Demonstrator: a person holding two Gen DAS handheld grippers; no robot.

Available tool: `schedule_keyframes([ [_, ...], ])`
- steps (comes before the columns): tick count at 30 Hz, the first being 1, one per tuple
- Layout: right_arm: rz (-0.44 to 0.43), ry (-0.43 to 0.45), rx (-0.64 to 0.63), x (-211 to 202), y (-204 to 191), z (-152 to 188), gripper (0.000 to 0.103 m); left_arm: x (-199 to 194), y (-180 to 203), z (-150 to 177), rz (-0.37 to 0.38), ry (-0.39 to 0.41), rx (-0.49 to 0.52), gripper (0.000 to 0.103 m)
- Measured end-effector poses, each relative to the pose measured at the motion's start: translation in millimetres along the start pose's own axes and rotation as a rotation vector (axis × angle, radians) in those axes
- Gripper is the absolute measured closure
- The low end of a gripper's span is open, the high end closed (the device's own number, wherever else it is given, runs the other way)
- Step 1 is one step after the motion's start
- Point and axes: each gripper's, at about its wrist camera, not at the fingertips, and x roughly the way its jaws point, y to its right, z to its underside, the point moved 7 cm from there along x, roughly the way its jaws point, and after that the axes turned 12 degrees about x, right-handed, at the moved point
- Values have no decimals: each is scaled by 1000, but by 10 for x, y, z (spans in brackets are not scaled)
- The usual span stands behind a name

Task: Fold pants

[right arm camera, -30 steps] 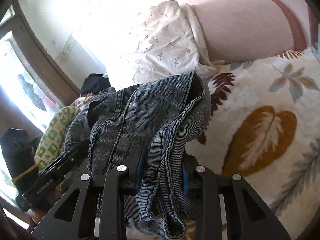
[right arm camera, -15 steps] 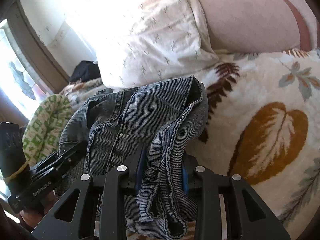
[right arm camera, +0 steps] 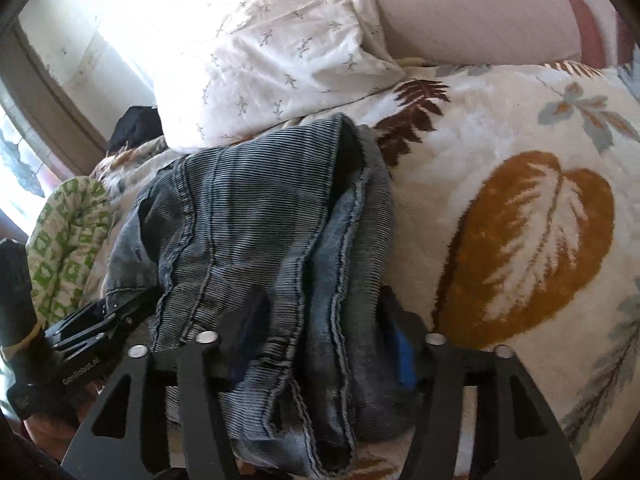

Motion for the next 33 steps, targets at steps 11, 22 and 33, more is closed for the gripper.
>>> schedule_keyframes([
  [11,8,366,-133,-1569,-424,135,33,-1372,121,-161,-294,294,139,0],
  [22,29,600,-186,-2365,-696,825,20,-2157,336,312,-340,359,140,0],
  [33,63,686,-196,-2483,-861,1115,18,-2115,231,568,-325,326,78,0],
])
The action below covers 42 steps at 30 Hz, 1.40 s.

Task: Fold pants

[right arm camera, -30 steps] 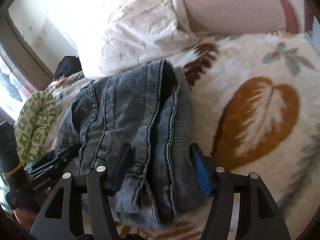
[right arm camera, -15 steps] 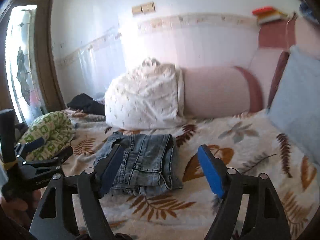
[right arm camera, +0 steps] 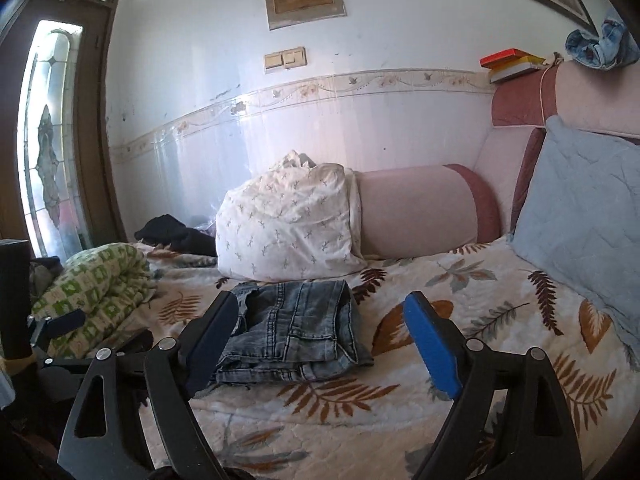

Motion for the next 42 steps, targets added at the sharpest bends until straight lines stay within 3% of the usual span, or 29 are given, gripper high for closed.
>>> schedule_keyframes([
  [19,33,-53,-198,409,-199,437,17,548,-41,195,-24,-93,14,0],
  [30,45,-100,-193,585,-84,493,17,728,-39,260,-19,-131,18,0],
  [42,49,-104,-208,618,-90,524,17,716,-45,245,-20,-120,22,0],
])
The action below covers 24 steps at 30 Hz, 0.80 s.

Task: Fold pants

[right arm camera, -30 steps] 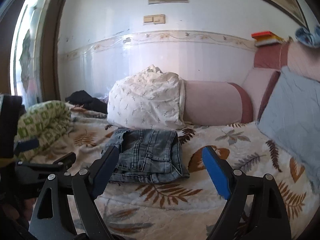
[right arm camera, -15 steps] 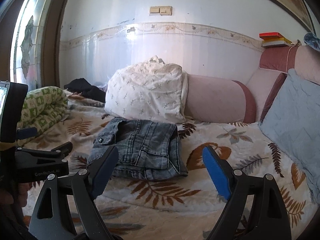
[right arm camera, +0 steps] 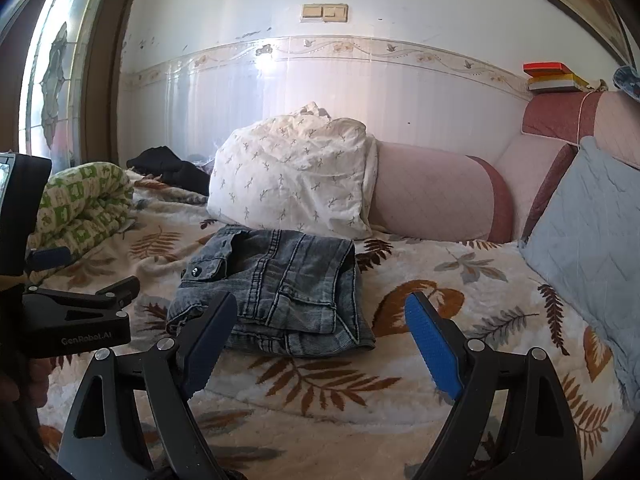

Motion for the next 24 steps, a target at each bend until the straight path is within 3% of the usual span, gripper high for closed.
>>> schedule_keyframes([
  [24,4,-1,0,24,33,11,17,-25,3,-12,1,9,2,0],
])
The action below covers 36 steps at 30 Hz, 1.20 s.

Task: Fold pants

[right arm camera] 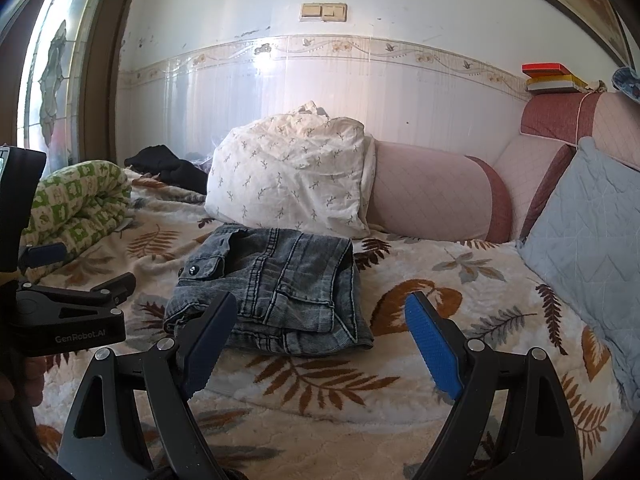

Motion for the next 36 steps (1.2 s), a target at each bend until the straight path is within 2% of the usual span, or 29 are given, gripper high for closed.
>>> schedule_keyframes([
  [36,-2,-5,-7,10,1,35,17,19,-7,20,8,-5,9,0],
])
